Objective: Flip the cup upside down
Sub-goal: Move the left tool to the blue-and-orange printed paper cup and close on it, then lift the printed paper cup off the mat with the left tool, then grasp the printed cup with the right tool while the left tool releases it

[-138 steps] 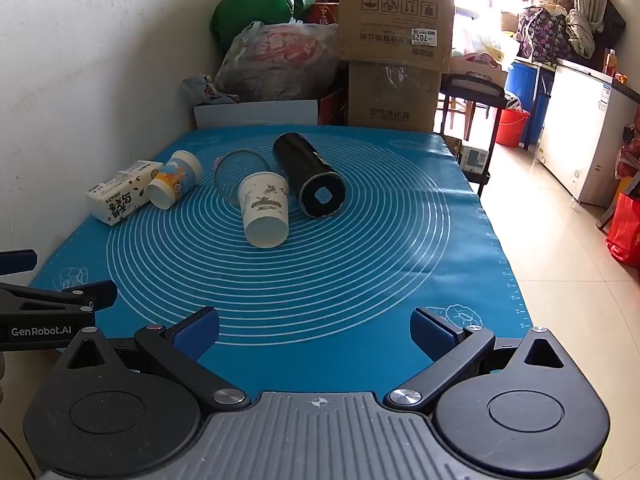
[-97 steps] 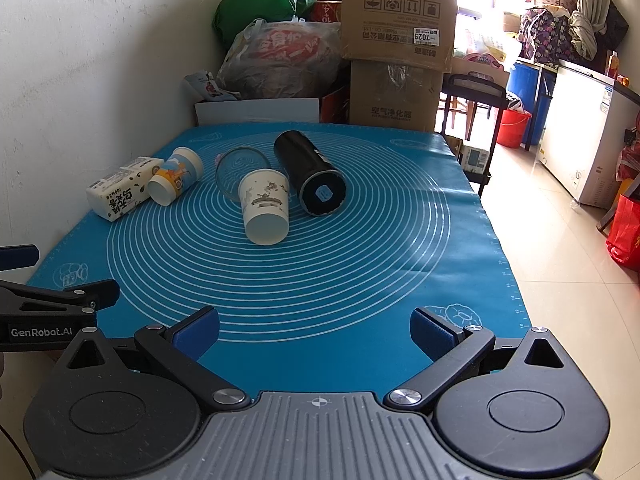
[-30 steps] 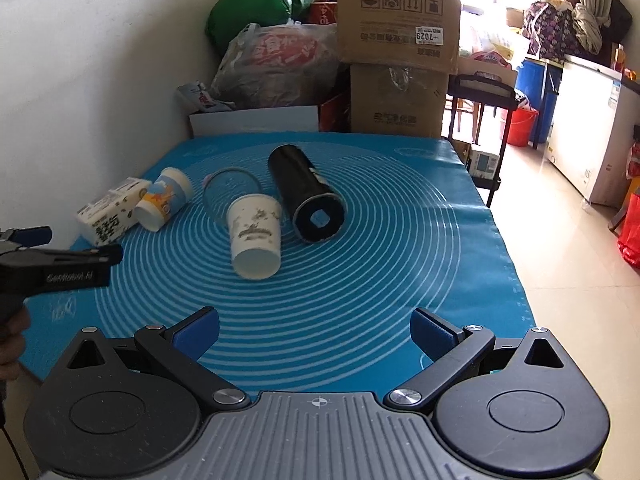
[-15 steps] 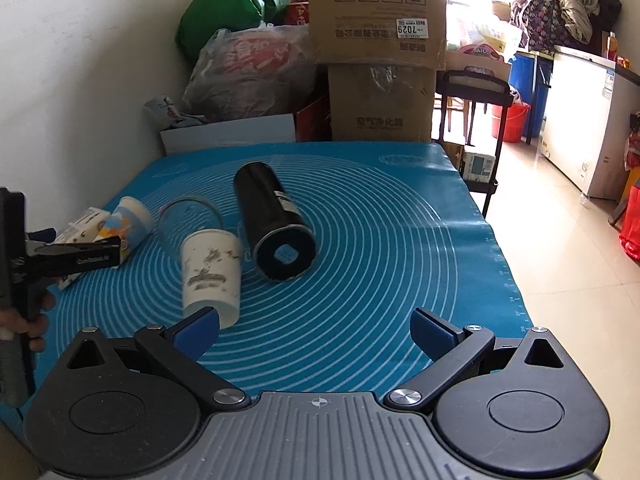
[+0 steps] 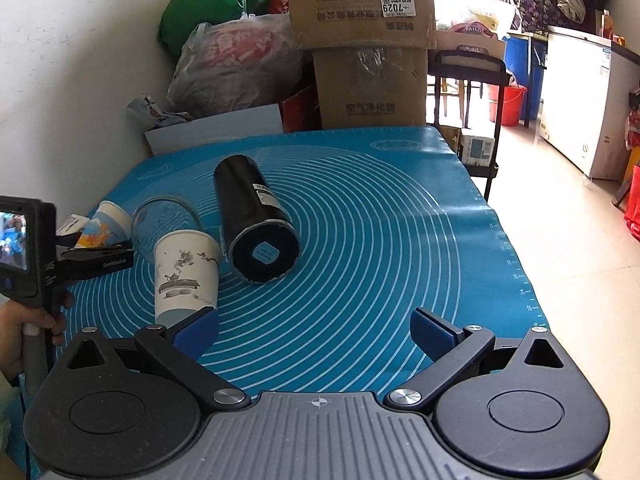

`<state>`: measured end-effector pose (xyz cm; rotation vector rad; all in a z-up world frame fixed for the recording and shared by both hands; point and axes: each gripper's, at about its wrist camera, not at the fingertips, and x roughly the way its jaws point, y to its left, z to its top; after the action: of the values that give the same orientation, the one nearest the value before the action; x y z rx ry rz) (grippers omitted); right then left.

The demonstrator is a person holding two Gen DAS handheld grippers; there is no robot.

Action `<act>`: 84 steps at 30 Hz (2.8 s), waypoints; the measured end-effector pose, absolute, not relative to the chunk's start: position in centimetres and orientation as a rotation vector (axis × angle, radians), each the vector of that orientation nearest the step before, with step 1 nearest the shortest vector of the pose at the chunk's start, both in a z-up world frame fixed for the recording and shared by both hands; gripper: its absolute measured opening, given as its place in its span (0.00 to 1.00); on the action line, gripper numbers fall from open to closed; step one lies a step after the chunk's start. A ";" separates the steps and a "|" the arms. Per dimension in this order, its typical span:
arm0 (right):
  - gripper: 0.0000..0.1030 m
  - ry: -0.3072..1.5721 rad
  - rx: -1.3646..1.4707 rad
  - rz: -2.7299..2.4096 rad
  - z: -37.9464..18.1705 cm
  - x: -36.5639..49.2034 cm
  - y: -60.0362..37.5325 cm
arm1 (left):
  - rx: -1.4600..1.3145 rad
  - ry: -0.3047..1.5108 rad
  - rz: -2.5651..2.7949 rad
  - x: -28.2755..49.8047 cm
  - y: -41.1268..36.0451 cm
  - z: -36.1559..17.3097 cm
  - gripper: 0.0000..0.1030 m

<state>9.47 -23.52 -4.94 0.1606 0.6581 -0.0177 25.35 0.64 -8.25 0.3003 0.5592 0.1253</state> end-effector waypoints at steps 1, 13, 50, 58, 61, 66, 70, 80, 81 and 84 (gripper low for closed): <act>1.00 0.658 0.161 -0.018 -4.9 9.5 -23.5 | 0.293 0.563 0.126 25.4 0.8 -8.2 0.73; 1.00 0.638 0.158 -0.017 -4.0 8.2 -23.3 | 0.192 0.592 0.093 21.9 1.7 -5.1 0.62; 1.00 0.712 0.098 0.056 -4.9 3.5 -20.0 | -0.010 0.758 -0.042 7.5 -0.8 -6.1 0.76; 1.00 0.710 0.088 0.062 -4.7 3.3 -19.8 | -0.044 0.777 -0.058 7.4 -0.2 -6.1 0.85; 1.00 0.708 0.083 0.067 -4.6 3.1 -19.6 | -0.030 0.760 -0.061 7.1 -0.4 -5.8 0.87; 1.00 0.706 0.066 0.075 -4.2 3.0 -19.3 | -0.016 0.738 -0.061 6.8 -0.4 -5.1 0.88; 1.00 0.699 0.036 0.080 -3.7 2.9 -18.9 | -0.016 0.720 -0.059 6.6 -0.2 -4.5 0.88; 1.00 0.682 -0.021 0.103 -2.3 2.5 -17.6 | -0.012 0.685 -0.054 5.6 0.6 -3.0 0.88; 1.00 0.681 -0.043 0.108 -2.1 2.6 -17.2 | -0.013 0.679 -0.058 5.3 0.8 -2.6 0.88; 1.00 0.673 -0.148 0.131 -0.8 2.9 -15.8 | -0.004 0.646 -0.061 4.3 1.6 -1.1 0.89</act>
<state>2.91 -15.80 -0.81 -0.1484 0.6731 0.1314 4.33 1.55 -1.13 -0.0044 0.6460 -0.0607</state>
